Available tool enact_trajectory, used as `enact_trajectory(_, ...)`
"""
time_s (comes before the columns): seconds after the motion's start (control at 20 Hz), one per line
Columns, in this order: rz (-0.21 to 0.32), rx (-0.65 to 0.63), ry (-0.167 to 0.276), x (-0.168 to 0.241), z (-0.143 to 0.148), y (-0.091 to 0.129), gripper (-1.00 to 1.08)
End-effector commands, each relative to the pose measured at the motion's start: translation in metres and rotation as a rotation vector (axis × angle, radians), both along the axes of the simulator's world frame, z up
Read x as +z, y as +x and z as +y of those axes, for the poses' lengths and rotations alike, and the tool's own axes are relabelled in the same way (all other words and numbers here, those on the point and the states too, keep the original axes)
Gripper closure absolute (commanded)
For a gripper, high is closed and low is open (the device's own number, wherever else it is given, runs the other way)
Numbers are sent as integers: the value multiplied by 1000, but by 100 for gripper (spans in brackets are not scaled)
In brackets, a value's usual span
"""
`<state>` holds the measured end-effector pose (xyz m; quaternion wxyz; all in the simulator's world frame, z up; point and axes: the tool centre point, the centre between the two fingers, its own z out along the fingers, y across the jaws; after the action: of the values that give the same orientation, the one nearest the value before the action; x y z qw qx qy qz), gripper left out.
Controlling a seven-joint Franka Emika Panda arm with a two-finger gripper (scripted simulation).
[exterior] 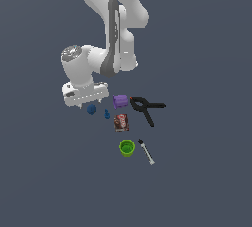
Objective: Pick up a designated object from a clutter of objects.
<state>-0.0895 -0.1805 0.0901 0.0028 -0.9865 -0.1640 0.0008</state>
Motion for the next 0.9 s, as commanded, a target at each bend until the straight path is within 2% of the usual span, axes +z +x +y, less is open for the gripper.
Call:
enact_trajectory(0.0, -2, 9, -3, -5, -5, -5, -92)
enact_trajectory(0.5, -2, 13, -5, -13, -8, -9, -92)
enact_trajectory(0.85, -2, 13, -5, -39, -8, -10, -92)
